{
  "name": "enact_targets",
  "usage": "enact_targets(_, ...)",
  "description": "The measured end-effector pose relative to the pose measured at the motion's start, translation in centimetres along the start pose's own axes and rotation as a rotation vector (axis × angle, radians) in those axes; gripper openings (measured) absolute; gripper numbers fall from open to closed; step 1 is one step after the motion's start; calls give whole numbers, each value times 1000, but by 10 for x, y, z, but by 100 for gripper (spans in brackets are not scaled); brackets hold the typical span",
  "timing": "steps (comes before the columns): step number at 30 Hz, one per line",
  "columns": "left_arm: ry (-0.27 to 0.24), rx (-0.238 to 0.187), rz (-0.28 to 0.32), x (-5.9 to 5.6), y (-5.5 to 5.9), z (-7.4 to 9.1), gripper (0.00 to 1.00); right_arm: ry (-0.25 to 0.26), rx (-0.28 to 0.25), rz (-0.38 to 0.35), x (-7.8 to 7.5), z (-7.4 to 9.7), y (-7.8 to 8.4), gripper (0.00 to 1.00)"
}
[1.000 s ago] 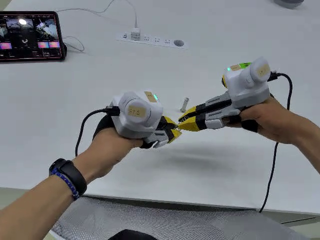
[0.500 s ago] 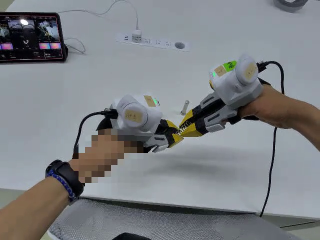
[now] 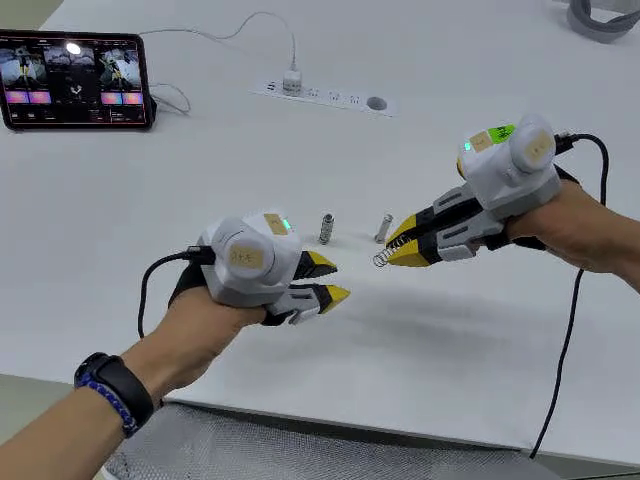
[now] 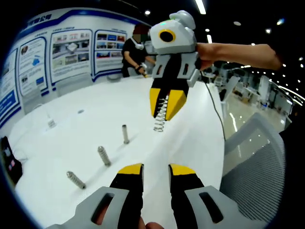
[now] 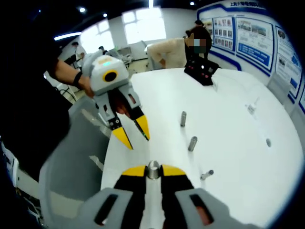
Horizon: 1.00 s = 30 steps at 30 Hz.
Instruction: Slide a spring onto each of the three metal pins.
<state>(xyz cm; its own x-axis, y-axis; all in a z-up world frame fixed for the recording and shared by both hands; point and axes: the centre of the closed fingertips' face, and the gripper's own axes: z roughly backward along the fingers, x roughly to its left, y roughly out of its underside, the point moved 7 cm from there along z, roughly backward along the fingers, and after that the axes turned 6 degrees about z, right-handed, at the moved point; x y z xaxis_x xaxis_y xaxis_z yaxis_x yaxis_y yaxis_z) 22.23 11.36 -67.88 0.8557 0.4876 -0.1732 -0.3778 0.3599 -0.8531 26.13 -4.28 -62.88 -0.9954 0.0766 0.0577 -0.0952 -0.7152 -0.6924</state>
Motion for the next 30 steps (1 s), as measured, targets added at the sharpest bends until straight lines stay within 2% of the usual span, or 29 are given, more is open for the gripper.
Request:
enact_targets(4, -29, 4, 22, 6, 6, 7, 24, 28, 22, -12, -8, 6, 7, 12)
enact_targets(10, -69, -5, 61, 17, 11, 17, 28, 41, 53, -28, -16, 8, 14, 12)
enact_targets(14, -101, 2, 71, 23, 14, 24, 33, 80, 70, -42, -26, 9, 18, 12)
enact_targets(18, -133, 8, 87, 31, 19, 32, 37, 113, 80, -56, -36, 11, 19, 12)
enact_targets(30, -213, -1, 152, 47, 29, 56, 47, 155, 115, -65, -60, 13, 21, 12)
